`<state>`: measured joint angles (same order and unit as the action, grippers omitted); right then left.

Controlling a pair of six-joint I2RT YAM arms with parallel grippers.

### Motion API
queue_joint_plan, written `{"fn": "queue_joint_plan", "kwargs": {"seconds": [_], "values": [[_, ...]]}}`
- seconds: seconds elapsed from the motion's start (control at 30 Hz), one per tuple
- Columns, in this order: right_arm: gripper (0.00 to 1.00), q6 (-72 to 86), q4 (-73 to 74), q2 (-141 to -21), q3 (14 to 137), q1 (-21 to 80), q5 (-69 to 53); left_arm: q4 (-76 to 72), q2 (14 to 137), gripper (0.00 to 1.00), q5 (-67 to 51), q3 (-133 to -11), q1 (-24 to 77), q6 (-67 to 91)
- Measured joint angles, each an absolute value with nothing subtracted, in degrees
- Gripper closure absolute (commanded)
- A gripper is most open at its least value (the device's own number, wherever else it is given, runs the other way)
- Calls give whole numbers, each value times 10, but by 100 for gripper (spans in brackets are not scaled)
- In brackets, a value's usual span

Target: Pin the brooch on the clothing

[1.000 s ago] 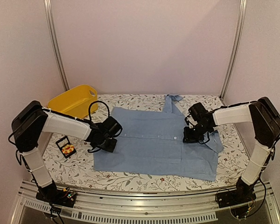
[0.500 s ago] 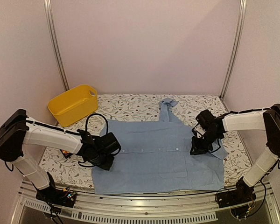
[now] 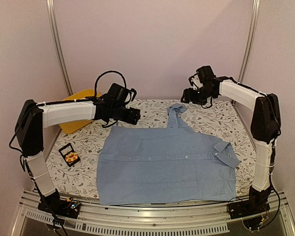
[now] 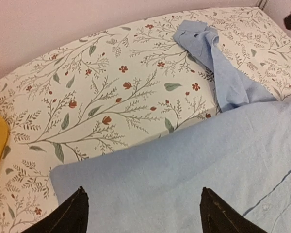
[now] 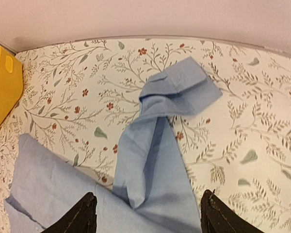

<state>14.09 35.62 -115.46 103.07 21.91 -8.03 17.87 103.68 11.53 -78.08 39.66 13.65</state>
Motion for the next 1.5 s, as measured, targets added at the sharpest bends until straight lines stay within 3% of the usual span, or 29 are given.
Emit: {"fn": "queue_joint_plan", "kwargs": {"seconds": [0.13, 0.27, 0.77, 0.9, 0.97, 1.17, 1.5], "values": [[27, 137, 329, -1301, 1180, 205, -80, 151, 1095, 19, 94, -842, 383, 107], [28, 154, 308, -1400, 1250, 189, -89, 145, 1132, 19, 76, -865, 381, 89], [34, 446, 108, -1492, 1211, 169, -223, 150, 1155, 19, 54, -874, 380, 62], [50, 521, 55, -1505, 1206, 168, -258, 149, 1155, 19, 54, -874, 379, 56], [66, 554, 32, -1512, 1203, 168, -270, 149, 1155, 19, 55, -873, 378, 55], [98, 621, -16, -1557, 1237, 161, -316, 148, 1153, 19, 60, -868, 374, 52], [100, 667, -77, -1578, 1256, 139, -377, 142, 1143, 19, 66, -853, 368, 44]]}}
